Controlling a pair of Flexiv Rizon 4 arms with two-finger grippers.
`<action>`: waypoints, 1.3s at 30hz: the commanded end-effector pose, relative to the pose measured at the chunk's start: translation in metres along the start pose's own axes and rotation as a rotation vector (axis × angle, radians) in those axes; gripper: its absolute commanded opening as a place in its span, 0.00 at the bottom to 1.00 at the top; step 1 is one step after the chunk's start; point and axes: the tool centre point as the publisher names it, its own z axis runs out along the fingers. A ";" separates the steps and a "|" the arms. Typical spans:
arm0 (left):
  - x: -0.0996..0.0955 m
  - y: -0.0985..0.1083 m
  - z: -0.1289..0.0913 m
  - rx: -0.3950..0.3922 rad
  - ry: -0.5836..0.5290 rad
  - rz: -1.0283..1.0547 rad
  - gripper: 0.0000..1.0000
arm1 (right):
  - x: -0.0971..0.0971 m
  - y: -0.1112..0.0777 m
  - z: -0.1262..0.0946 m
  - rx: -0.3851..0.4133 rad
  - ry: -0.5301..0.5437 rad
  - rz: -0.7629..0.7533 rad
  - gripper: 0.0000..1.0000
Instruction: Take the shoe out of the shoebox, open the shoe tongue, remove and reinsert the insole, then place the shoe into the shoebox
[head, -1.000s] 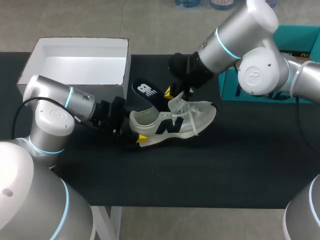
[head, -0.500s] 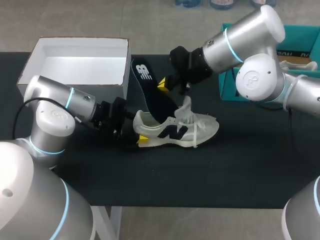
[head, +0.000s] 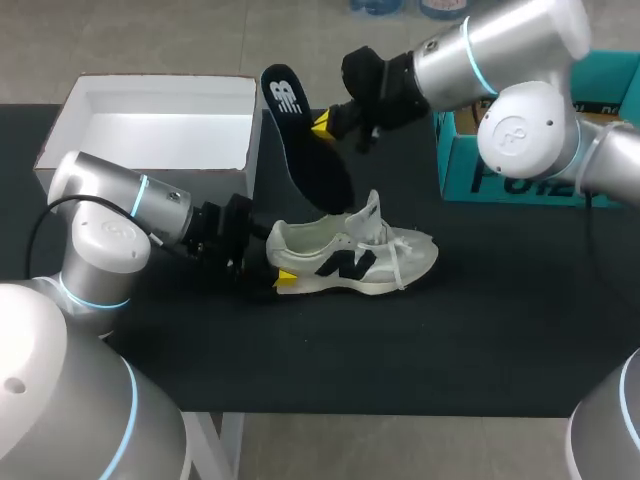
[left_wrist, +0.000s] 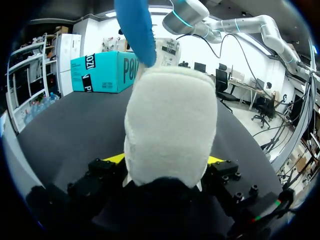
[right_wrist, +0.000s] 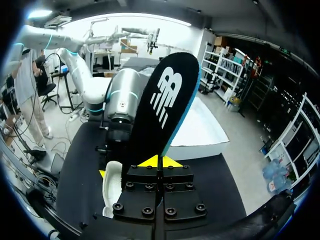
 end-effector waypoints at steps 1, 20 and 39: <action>-0.001 0.002 0.002 0.000 0.001 0.000 0.00 | -0.001 0.016 -0.025 0.027 -0.014 0.003 0.00; -0.001 0.002 0.002 0.000 0.001 0.000 0.00 | -0.003 0.022 -0.030 0.029 -0.013 0.006 0.00; -0.001 0.002 0.002 0.000 0.001 0.000 0.00 | -0.004 0.032 -0.105 -0.061 -0.169 0.186 0.00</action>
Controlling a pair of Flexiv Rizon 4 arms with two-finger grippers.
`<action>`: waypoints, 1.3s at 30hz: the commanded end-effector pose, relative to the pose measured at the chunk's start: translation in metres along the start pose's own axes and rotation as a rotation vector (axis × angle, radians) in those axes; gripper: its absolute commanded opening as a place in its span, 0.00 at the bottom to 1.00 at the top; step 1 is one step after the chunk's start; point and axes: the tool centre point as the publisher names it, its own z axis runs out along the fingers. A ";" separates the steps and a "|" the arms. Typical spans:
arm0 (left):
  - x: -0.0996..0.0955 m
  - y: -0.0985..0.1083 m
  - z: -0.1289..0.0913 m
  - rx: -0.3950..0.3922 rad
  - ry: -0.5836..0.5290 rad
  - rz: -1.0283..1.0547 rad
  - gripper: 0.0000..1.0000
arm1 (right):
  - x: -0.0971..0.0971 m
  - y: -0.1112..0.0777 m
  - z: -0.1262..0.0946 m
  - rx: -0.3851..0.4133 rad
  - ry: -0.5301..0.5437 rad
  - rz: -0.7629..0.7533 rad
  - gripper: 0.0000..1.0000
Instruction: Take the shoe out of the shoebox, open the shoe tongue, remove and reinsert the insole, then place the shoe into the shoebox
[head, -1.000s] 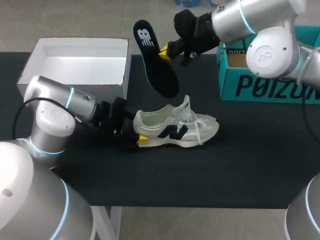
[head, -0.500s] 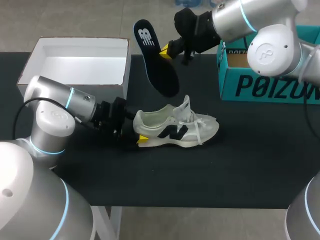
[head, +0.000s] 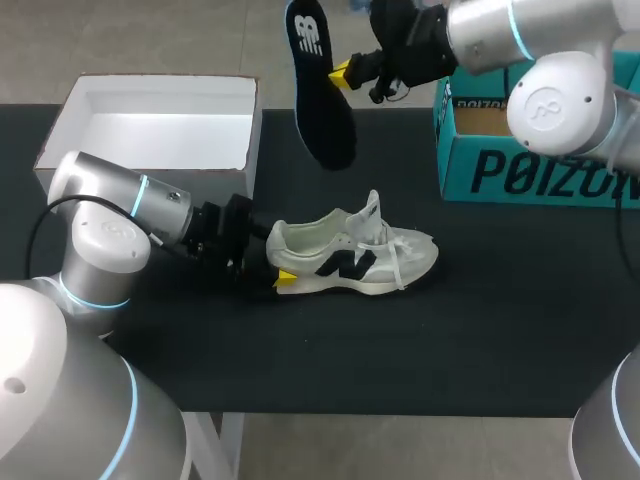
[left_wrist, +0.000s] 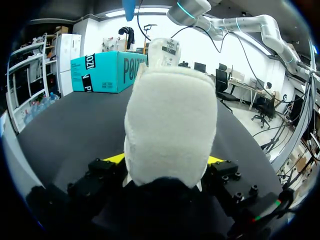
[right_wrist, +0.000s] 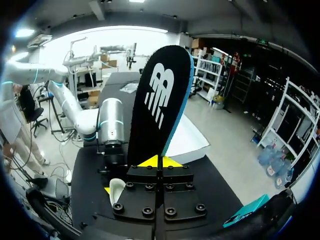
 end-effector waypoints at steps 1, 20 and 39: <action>-0.001 0.002 0.002 0.000 0.001 0.000 0.00 | 0.016 -0.012 -0.048 0.023 -0.054 0.023 0.00; -0.001 0.002 0.002 0.000 0.001 0.000 0.00 | 0.060 -0.020 -0.148 0.006 -0.068 0.201 0.00; -0.001 0.002 0.002 0.000 0.001 0.000 0.00 | 0.113 -0.020 -0.204 0.056 -0.122 0.258 0.00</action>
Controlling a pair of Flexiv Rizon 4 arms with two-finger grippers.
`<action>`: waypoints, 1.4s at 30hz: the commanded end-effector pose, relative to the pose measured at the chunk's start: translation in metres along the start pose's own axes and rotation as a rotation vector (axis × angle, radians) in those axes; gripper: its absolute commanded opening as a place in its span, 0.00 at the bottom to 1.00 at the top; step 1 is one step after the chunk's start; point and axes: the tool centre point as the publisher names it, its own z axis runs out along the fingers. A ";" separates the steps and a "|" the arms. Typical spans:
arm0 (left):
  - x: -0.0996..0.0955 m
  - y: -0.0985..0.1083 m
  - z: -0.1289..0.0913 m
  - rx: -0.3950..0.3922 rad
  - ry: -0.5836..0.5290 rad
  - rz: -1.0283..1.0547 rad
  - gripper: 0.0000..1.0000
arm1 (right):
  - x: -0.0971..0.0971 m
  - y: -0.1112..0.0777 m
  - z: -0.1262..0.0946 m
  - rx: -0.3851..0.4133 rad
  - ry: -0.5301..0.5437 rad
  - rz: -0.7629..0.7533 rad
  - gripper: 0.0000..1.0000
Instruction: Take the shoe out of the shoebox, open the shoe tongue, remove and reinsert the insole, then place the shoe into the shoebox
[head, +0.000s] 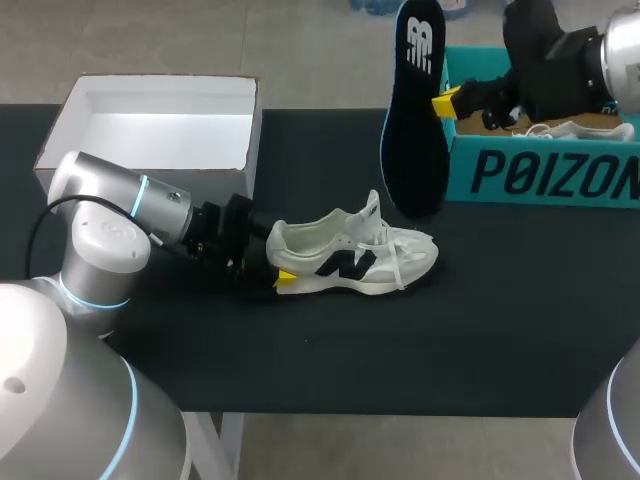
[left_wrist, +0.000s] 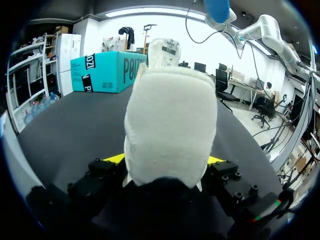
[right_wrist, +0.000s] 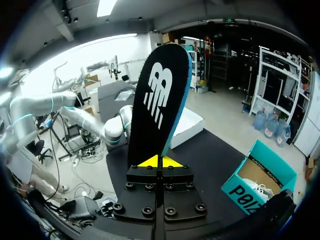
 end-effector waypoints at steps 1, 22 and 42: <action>-0.001 0.002 0.002 0.000 0.001 0.000 0.00 | 0.009 -0.003 -0.027 0.016 -0.036 -0.005 0.00; -0.001 0.002 0.002 0.000 0.001 0.000 0.00 | 0.027 -0.003 -0.037 0.108 -0.074 0.020 0.00; -0.001 0.002 0.002 0.000 0.001 0.000 0.00 | 0.075 -0.018 -0.047 0.119 0.065 0.061 0.00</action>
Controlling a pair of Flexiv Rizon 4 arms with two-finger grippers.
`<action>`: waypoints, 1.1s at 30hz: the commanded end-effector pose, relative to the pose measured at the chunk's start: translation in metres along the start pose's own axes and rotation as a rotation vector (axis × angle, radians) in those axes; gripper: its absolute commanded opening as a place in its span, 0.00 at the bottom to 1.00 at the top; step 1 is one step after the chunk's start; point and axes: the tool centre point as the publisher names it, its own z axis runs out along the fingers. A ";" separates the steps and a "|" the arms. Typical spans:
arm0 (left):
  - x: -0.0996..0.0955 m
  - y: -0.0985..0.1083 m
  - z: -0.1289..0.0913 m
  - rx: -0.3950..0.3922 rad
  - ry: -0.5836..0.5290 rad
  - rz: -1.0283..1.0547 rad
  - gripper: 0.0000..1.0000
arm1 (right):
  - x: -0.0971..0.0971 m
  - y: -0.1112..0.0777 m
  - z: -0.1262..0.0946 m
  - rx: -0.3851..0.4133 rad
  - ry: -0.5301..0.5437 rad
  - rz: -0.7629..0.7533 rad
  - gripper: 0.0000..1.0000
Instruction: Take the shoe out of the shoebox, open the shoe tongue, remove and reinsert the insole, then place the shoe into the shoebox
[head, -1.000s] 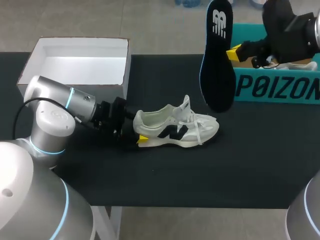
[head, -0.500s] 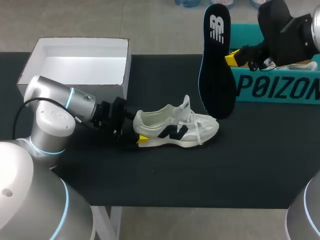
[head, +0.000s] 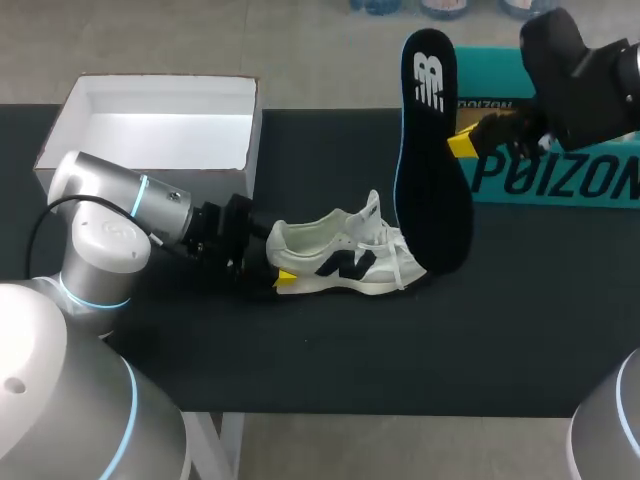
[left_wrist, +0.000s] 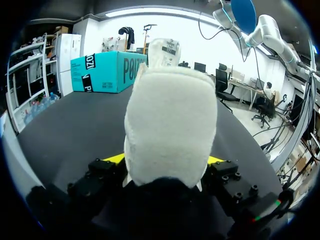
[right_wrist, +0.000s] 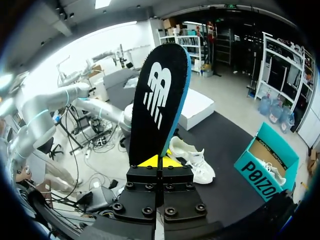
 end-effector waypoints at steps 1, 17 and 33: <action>-0.001 0.002 0.002 0.000 0.001 0.000 0.00 | -0.001 0.000 0.002 -0.007 -0.006 0.003 0.00; -0.001 0.002 0.002 0.000 0.001 0.000 0.00 | 0.000 0.004 0.001 -0.008 -0.036 0.011 0.00; 0.001 0.002 0.001 -0.022 0.005 -0.019 0.70 | 0.000 0.004 0.001 -0.008 -0.036 0.011 0.00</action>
